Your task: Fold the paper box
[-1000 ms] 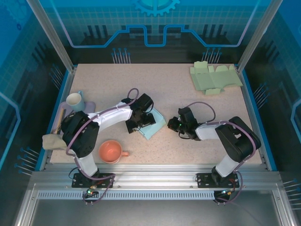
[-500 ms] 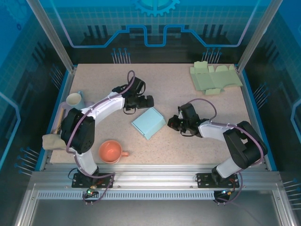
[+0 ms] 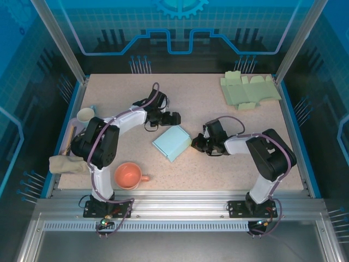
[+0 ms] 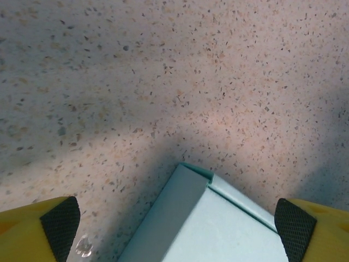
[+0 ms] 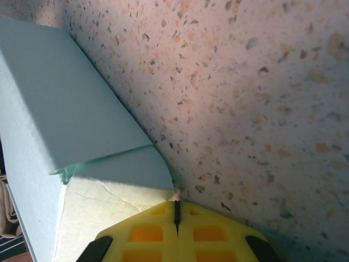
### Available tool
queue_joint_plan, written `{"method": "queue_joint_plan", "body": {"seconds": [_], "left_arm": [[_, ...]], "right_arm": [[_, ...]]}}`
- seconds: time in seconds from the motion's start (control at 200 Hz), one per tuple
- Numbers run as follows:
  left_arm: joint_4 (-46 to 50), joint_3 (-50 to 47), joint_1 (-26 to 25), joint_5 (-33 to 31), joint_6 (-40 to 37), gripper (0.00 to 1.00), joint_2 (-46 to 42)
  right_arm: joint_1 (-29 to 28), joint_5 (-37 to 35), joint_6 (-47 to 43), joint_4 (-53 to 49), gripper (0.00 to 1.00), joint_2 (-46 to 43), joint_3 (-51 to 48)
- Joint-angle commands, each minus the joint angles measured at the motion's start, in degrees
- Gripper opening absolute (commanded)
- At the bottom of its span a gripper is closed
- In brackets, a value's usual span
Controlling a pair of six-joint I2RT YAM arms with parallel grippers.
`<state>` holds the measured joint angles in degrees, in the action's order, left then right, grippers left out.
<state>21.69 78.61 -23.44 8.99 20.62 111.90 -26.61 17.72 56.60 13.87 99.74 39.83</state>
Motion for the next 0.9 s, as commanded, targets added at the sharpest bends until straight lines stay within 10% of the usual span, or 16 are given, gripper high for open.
{"method": "queue_joint_plan", "body": {"seconds": [0.0, 0.89], "left_arm": [[-1.65, -0.76, -0.83, 2.33, -0.60, 0.95, 2.95], [-12.35, -6.47, -14.81, 18.20, 11.74, 0.93, 2.41]], "right_arm": [[1.44, -0.33, 1.53, 1.31, 0.00, 2.93, 0.00], [4.57, -0.75, 0.22, 1.33, 0.00, 5.11, -0.37]]}}
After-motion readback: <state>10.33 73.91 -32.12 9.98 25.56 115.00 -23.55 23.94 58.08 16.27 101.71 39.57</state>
